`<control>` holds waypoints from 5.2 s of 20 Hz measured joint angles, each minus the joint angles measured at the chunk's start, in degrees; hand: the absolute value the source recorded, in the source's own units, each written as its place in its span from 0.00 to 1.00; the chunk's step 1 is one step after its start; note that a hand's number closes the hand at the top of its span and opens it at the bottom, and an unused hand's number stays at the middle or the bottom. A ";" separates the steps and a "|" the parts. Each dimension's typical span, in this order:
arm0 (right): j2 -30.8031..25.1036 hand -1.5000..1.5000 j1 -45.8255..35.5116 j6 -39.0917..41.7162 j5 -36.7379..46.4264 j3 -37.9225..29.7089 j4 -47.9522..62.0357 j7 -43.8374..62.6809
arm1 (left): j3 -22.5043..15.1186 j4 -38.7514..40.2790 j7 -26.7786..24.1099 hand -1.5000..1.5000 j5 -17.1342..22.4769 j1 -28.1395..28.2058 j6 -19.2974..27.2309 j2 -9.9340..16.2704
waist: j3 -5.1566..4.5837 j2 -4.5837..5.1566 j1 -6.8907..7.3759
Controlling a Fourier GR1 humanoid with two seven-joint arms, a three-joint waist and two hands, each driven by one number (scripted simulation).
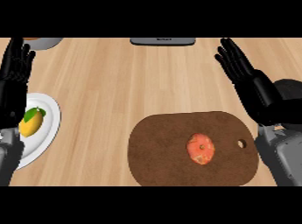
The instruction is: Pick the squash from the cutting board and place it in the pan
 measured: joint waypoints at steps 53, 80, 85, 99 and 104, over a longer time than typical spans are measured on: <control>12.10 0.00 -4.23 52.87 73.69 44.52 6.22 50.62 | -10.69 2.97 12.57 0.50 10.03 12.07 -11.30 -12.02 | 0.87 -0.02 -0.04; 2.06 1.00 -4.89 43.94 92.74 42.71 10.85 32.24 | -8.05 2.16 14.57 0.50 7.84 12.30 -13.90 -14.47 | 0.84 0.03 0.49; 2.02 1.00 5.25 32.74 86.31 32.92 3.03 33.31 | -7.14 1.61 14.09 0.50 7.67 13.49 -12.81 -14.61 | 0.99 -0.35 -2.21; -5.77 1.00 30.64 -3.06 79.83 15.61 -25.54 29.23 | -7.81 0.51 12.79 0.50 6.84 16.21 -13.21 -14.81 | 0.99 -0.35 -2.26; -4.04 1.00 36.16 -10.71 70.32 10.10 -32.65 25.89 | -7.92 0.61 13.78 0.50 6.95 14.90 -13.36 -15.04 | 1.01 -0.11 -1.63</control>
